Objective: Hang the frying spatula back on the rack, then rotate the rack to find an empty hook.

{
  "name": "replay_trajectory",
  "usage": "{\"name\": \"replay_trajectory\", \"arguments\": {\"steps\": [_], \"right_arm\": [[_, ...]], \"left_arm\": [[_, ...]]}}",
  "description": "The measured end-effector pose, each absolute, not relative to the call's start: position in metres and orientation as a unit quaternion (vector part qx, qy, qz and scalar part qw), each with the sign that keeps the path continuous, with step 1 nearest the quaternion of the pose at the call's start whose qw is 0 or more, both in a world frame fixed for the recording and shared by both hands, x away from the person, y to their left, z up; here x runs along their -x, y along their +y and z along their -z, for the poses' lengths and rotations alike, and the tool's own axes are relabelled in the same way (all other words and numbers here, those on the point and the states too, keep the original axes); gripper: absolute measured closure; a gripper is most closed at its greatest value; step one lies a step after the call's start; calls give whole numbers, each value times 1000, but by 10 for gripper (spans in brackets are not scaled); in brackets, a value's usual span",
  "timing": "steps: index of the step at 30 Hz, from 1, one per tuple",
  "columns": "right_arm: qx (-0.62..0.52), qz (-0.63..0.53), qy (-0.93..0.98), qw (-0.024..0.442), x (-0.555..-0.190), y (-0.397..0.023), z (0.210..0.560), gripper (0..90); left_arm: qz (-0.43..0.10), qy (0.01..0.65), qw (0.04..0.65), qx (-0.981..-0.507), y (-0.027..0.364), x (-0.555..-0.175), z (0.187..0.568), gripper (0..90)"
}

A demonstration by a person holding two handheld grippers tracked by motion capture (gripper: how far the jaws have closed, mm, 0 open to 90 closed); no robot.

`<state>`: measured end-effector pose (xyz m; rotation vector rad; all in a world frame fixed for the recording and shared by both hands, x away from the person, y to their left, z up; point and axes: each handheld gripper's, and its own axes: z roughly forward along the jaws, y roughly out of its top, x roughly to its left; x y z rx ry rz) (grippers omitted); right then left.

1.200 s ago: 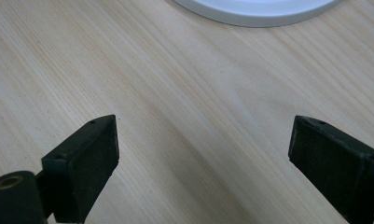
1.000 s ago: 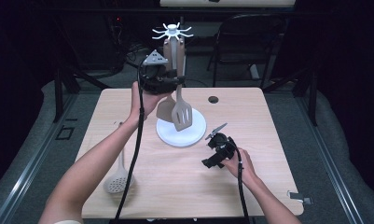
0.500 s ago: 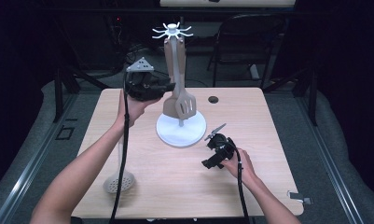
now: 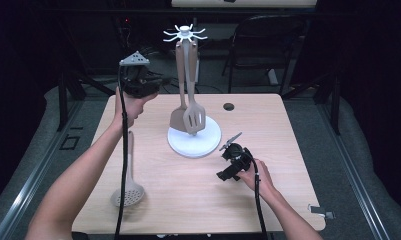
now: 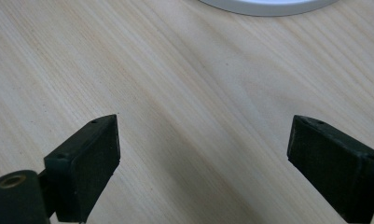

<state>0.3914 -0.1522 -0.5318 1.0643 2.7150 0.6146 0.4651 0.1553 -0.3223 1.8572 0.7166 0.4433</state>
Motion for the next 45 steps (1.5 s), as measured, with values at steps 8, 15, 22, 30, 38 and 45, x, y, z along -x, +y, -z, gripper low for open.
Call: {"name": "replay_trajectory", "arguments": {"steps": [8, 15, 22, 30, 38, 45], "right_arm": [[-347, -198, 913, 82, -392, -152, 531, 91], [-352, -197, 912, 78, -392, -153, 530, 92], [-347, -198, 913, 77, -392, -151, 531, 93], [-350, -200, 912, 77, -393, -152, 532, 94], [-355, -206, 908, 78, -392, -153, 533, 95], [-351, -200, 912, 78, -393, -154, 533, 96]], "left_arm": [[-202, 290, 529, -772, 153, -466, 301, 899], [-216, 286, 539, -762, 154, -465, 285, 899], [-221, 282, 553, -752, 153, -466, 274, 899], [-233, 274, 558, -748, 149, -465, 259, 899], [-236, 289, 563, -738, 154, -475, 254, 899], [-244, 296, 558, -736, 153, -481, 253, 899]]}}
